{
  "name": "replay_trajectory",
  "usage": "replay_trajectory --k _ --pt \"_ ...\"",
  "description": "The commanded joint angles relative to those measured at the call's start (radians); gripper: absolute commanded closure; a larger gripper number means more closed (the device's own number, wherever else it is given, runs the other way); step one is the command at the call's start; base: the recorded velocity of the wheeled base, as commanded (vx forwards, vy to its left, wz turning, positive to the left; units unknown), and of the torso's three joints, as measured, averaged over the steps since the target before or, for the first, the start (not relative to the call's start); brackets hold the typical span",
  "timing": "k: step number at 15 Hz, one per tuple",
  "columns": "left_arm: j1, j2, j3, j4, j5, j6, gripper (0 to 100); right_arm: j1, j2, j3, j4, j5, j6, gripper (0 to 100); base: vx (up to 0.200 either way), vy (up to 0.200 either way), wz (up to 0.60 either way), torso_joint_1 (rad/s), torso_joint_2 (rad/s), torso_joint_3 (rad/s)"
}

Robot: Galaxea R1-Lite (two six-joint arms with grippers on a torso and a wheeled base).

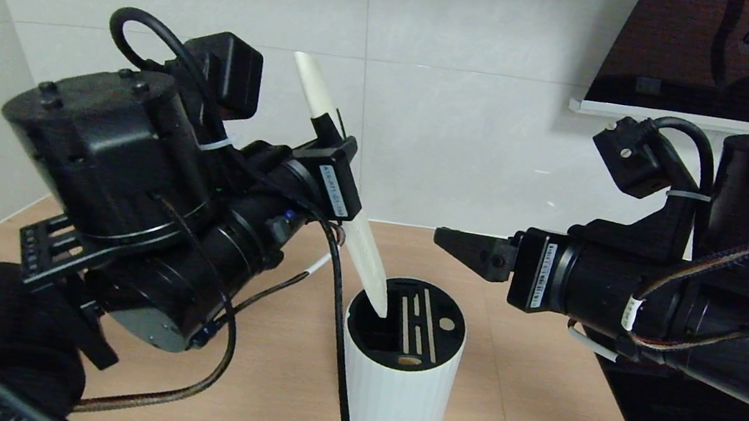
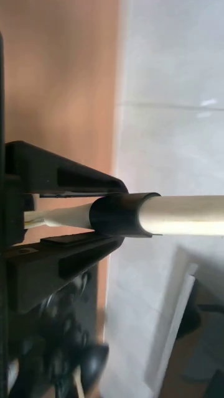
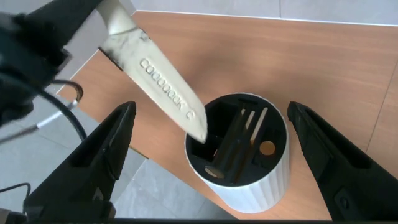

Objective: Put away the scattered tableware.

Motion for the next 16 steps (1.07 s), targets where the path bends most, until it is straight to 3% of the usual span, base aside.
replay_trajectory --k 1,4,16 --pt "-0.036 0.062 0.032 -0.073 0.063 0.048 100 0.000 0.008 0.000 -0.001 0.000 0.000 0 0.000 0.000 0.00 0.000 0.00 0.000" --pt "-0.048 0.075 0.032 -0.096 0.103 0.077 100 -0.001 0.010 0.000 -0.002 0.000 0.000 0 0.000 0.000 0.00 0.000 0.00 0.000" --pt "-0.085 0.129 0.055 -0.113 0.101 0.077 100 -0.010 0.013 0.000 -0.004 0.000 0.000 0 0.000 0.000 0.00 0.000 0.00 0.000"
